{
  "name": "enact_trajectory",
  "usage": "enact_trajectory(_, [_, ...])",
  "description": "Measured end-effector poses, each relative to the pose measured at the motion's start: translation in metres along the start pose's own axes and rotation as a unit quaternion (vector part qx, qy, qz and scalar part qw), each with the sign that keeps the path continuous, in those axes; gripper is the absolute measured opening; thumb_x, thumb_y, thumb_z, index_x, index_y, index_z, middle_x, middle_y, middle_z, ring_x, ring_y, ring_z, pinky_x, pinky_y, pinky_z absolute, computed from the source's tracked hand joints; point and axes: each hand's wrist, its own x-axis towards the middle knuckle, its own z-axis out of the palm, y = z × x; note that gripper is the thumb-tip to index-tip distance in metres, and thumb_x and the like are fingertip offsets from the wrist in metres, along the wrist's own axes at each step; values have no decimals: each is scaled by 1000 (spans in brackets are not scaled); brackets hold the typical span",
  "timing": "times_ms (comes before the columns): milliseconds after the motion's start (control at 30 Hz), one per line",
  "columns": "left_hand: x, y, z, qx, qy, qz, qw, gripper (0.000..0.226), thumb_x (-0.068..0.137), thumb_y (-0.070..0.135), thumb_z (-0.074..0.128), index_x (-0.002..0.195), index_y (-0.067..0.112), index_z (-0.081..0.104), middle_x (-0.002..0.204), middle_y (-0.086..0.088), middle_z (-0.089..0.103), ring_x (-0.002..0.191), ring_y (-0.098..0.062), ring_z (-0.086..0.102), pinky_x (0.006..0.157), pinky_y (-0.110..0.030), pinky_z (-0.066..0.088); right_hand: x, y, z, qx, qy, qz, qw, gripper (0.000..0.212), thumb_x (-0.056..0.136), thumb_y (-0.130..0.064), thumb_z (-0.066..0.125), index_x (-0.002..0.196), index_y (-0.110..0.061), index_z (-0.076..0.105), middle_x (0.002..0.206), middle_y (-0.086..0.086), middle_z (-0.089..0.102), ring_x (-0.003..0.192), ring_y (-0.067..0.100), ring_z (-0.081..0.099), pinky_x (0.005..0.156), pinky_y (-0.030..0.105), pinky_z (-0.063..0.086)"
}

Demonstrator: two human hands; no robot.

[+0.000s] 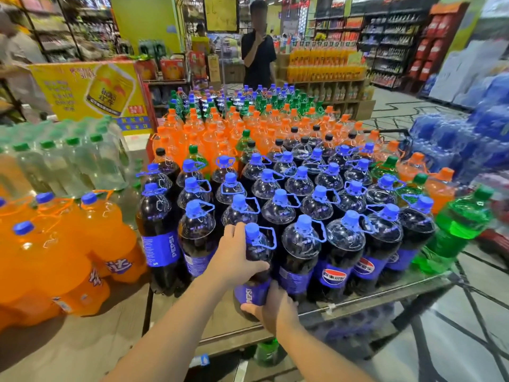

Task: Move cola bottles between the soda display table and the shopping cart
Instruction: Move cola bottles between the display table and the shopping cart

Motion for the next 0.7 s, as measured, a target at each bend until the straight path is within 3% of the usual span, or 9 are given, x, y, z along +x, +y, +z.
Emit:
enact_trajectory(267, [-1,4,1,-6,-5,-9,1000,105,80,43,89,157,14,23,139,0,29,136,-23,38,106,-34,43,1,3,-1,19,-17,-2,1000,96,75,-78,69,142,-17,37,143,3,54,135,25,53,111,39,39])
enact_trajectory(367, [-5,6,0,-12,-5,-13,1000,99,79,41,89,153,15,28,135,1,31,132,-23,41,102,-33,43,-2,4,-3,25,-15,1,1000,87,75,-76,71,135,-20,44,135,2,61,129,26,58,111,43,42])
enact_trajectory(467, [-8,6,-1,-14,3,-5,1000,95,77,41,90,149,17,34,131,4,33,130,-23,45,102,-34,45,-8,4,-8,10,-7,-7,1000,73,77,-76,70,123,-22,49,122,0,65,123,25,62,101,36,48])
enact_trajectory(567, [-11,2,-8,-16,15,5,1000,95,75,47,91,150,24,38,134,8,39,130,-18,49,100,-32,44,-16,7,-18,32,-1,-19,999,57,82,-67,71,113,-25,50,109,-1,63,117,27,64,97,38,51])
enact_trajectory(700, [-20,-7,-20,23,-23,21,999,112,73,46,94,162,29,27,149,4,40,140,-20,47,110,-37,43,-32,10,-36,-19,42,-30,998,79,79,-72,70,133,-19,46,131,4,63,124,30,59,110,51,41])
